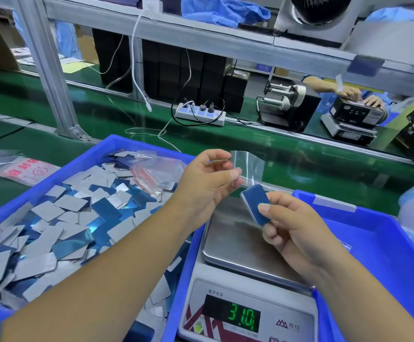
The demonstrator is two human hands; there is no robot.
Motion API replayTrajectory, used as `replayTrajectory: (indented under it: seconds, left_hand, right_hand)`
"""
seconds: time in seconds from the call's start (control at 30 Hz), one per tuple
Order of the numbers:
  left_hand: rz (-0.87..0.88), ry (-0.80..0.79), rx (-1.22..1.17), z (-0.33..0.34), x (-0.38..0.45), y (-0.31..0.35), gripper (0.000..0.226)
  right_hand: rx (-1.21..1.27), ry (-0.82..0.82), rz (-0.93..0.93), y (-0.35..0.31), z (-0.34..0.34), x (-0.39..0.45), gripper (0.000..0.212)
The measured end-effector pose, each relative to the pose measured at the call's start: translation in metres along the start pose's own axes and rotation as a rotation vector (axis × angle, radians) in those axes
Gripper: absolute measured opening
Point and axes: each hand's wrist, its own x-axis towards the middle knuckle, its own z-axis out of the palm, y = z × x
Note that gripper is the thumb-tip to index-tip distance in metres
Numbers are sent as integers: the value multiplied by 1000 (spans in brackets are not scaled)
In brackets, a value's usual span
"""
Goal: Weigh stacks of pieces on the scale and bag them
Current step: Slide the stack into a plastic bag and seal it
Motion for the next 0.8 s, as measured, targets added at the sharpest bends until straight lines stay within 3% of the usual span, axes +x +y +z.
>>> replayTrajectory:
  seconds: [0.1,0.23,0.37,0.57,0.8]
  left_hand:
    - [-13,-24,34,3,-3,-2,33]
    - [-69,-64,153,5,-6,-5,38]
    - [-111,-120,235,4,-8,-3,40]
    - [-136,-210,719,6,-15,0,23]
    - [-113,-271,988,3,-14,7,8]
  right_hand:
    - [66,-53,-2,3,3,-2,27]
    - [92,44,-67,5,8,0,29]
    - [90,140,-148,3,5,-1,10]
    - [13,191,-306,-2,-2,-3,15]
    - [-211,116,-429,-4,-2,-8,19]
